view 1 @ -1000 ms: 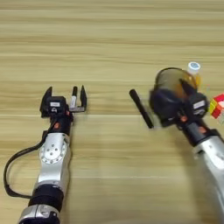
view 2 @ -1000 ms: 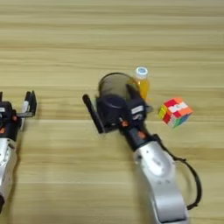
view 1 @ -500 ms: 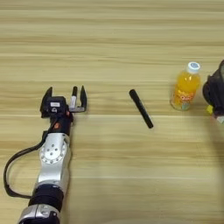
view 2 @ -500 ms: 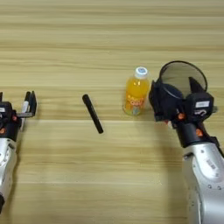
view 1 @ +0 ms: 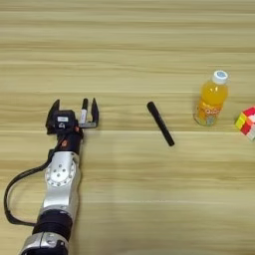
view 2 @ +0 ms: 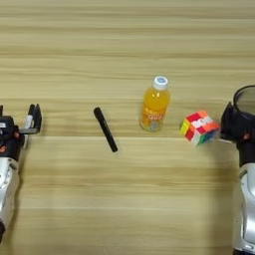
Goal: Move the objects on the table
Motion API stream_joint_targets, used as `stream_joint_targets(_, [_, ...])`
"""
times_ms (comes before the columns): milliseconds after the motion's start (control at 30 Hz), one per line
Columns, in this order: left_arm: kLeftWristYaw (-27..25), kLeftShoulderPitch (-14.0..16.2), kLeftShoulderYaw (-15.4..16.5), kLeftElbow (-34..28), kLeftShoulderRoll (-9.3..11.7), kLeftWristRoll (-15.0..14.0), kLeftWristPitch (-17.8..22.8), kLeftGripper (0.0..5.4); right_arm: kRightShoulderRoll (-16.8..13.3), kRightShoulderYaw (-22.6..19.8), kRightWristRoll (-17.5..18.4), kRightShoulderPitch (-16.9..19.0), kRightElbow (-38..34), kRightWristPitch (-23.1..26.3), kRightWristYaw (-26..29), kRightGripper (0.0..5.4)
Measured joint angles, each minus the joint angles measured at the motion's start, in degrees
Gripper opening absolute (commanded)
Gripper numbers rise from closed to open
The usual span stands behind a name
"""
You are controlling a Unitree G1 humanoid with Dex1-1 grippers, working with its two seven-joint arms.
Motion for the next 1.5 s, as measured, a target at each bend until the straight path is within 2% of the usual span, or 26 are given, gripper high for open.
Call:
stream_joint_targets(333, [-0.1,0.0,0.0,0.0,0.0,0.0,0.0,5.4,-0.8,0.0,-0.2,-5.3,18.2,-5.4,0.2,4.65])
stream_joint_targets(500, [-0.1,0.0,0.0,0.0,0.0,0.0,0.0,5.4,-2.3,0.5,0.0,-9.8,30.5,-11.6,1.4,4.64])
stream_joint_targets(667, [-0.1,0.0,0.1,0.1,0.0,0.0,0.0,5.4,-3.1,1.0,1.6,-13.8,39.1,-16.8,4.0,4.64])
stream_joint_targets(867, [-0.2,0.0,0.1,0.1,0.1,0.0,0.0,5.4,-2.3,3.6,2.3,-14.7,41.0,-19.4,5.6,4.64])
stream_joint_targets(1033, [-0.2,0.0,0.1,0.1,0.1,0.0,0.0,5.4,-0.2,6.5,2.3,-15.3,40.3,-19.5,6.4,4.64])
stream_joint_targets(1167, [-0.2,0.0,0.1,0.1,0.1,0.0,0.0,5.4,-0.1,7.1,2.2,-15.5,40.7,-20.1,6.2,4.64])
stream_joint_targets(1200, [-0.1,0.0,0.1,0.1,0.0,0.0,0.0,5.4,-0.1,7.2,2.2,-15.5,40.9,-20.2,6.2,4.93])
stream_joint_targets(1333, [-0.1,0.0,0.1,0.1,0.0,0.0,0.0,5.4,-0.1,7.5,2.2,-15.4,42.1,-19.5,6.0,5.36])
stream_joint_targets(1400, [-0.2,0.0,0.1,0.1,0.1,0.0,0.0,5.4,0.3,7.8,2.2,-14.1,42.4,-19.1,5.9,5.39])
stream_joint_targets(1500, [-0.2,0.0,0.1,0.1,0.1,0.0,0.0,5.4,0.2,7.8,2.0,-14.1,42.3,-18.9,5.5,5.39])
